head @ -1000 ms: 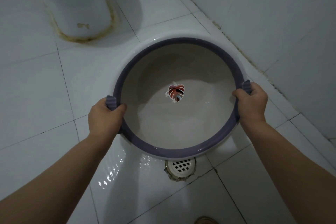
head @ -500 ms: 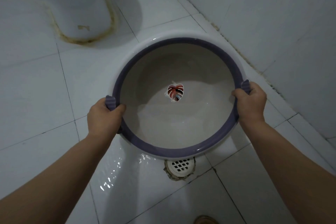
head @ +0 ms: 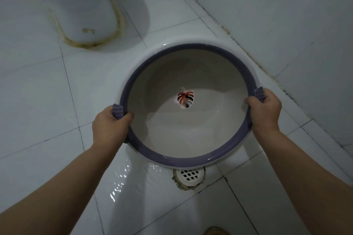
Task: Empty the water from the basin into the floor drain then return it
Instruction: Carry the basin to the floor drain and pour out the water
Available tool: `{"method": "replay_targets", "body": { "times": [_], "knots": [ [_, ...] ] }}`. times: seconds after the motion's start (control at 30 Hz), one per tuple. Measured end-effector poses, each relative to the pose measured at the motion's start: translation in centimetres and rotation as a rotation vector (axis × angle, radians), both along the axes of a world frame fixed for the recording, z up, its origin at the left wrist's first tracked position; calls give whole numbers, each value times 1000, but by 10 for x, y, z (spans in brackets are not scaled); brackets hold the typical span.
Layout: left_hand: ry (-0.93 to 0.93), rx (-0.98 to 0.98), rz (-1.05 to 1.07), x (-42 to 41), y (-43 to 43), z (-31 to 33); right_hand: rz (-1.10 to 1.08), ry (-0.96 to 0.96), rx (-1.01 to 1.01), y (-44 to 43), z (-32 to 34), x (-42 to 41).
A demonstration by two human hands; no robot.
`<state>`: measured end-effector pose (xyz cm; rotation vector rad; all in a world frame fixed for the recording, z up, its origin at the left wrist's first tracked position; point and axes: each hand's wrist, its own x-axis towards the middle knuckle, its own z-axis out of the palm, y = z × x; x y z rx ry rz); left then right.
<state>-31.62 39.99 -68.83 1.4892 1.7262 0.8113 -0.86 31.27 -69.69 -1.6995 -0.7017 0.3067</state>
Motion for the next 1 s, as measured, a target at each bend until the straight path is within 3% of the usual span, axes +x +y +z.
{"method": "replay_targets", "body": {
  "times": [1.0],
  "knots": [
    [66, 31, -44, -5, -2, -3, -9, -50, -13, -3, 1, -1]
  ]
}}
